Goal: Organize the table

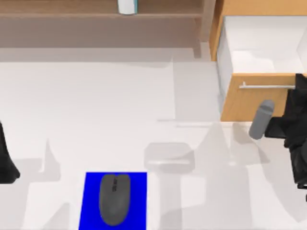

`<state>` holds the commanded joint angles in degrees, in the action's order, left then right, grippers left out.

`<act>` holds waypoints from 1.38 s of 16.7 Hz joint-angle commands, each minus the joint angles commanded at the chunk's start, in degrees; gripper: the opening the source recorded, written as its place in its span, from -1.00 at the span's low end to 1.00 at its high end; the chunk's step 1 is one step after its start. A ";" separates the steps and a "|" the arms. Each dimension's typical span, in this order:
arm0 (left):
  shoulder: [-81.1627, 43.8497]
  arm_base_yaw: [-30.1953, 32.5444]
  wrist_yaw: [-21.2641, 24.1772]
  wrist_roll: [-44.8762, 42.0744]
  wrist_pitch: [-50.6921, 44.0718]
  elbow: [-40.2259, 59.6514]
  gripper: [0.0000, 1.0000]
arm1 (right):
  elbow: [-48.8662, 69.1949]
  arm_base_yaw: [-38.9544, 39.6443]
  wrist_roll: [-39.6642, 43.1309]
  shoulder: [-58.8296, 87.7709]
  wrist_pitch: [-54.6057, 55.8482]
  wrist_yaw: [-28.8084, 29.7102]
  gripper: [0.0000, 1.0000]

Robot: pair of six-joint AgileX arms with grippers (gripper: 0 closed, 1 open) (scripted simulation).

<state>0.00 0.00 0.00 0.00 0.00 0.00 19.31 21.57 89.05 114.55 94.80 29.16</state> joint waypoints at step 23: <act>0.00 0.00 0.00 0.00 0.00 0.00 1.00 | 13.81 -4.58 -0.09 4.63 -9.40 -4.57 -1.00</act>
<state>0.00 0.00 0.00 0.00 0.00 0.00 33.13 16.99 88.96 119.18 85.40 24.59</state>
